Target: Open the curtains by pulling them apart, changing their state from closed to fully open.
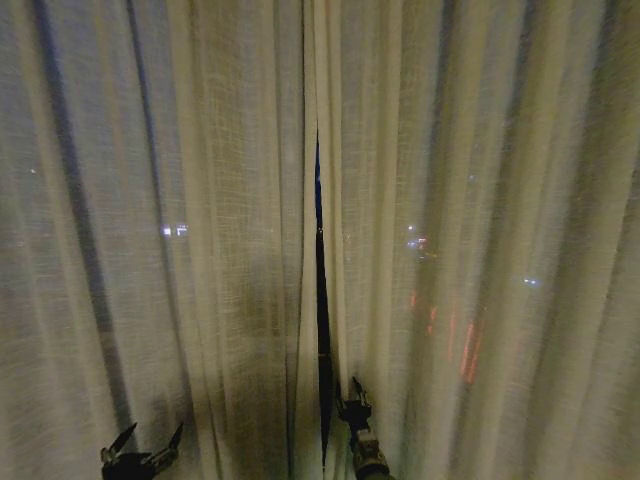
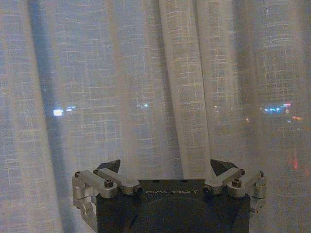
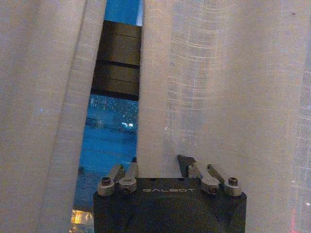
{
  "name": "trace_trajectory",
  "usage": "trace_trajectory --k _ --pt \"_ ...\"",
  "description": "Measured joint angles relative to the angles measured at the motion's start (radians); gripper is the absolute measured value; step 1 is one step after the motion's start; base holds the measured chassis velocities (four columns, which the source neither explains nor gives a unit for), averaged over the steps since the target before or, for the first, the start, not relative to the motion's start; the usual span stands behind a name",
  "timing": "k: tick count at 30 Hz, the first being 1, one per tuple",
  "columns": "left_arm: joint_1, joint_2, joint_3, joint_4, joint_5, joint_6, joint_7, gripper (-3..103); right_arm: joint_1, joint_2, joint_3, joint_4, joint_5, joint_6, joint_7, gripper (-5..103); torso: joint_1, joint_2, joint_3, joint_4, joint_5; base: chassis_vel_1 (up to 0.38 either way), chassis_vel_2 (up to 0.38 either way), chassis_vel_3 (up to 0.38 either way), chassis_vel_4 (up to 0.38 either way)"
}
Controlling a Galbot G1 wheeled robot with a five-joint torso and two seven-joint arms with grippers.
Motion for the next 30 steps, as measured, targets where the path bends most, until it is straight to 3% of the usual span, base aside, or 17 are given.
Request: trace_trajectory --k 3,5,8,11,16,30 --pt "-0.001 0.004 0.000 -0.001 -0.001 0.000 0.000 100 0.003 0.000 0.002 0.000 0.000 0.001 0.001 24 0.000 0.000 0.000 0.0000 0.0000 0.000 0.000 0.000 0.000" --pt "-0.001 0.005 0.000 -0.002 -0.001 0.000 0.000 100 0.003 0.000 0.003 0.000 0.000 0.001 0.001 24 0.000 0.000 0.000 0.0000 0.0000 0.000 0.000 0.000 0.000" --pt "-0.002 0.004 0.000 -0.007 -0.001 0.000 0.000 100 0.006 0.000 0.006 0.000 0.003 0.006 0.001 8 0.000 0.000 0.000 0.0000 0.0000 0.000 0.000 0.000 0.000" --pt "-0.002 0.001 0.002 -0.008 -0.001 0.001 0.000 100 0.008 0.000 0.013 0.004 0.022 0.010 -0.025 1 0.000 0.000 0.000 -0.0001 0.0000 0.000 0.000 0.000 0.000" --pt "-0.001 -0.004 0.003 -0.007 0.000 0.001 0.001 100 -0.012 0.000 0.022 0.057 0.113 -0.023 -0.103 0 0.000 0.000 0.000 0.0001 0.0000 0.000 0.000 0.000 0.000" --pt "0.002 0.000 0.004 -0.006 0.000 0.001 0.002 100 -0.042 0.000 0.090 0.133 0.184 -0.028 -0.170 0 0.000 0.000 0.000 0.0000 0.0000 0.000 0.000 0.000 0.000"
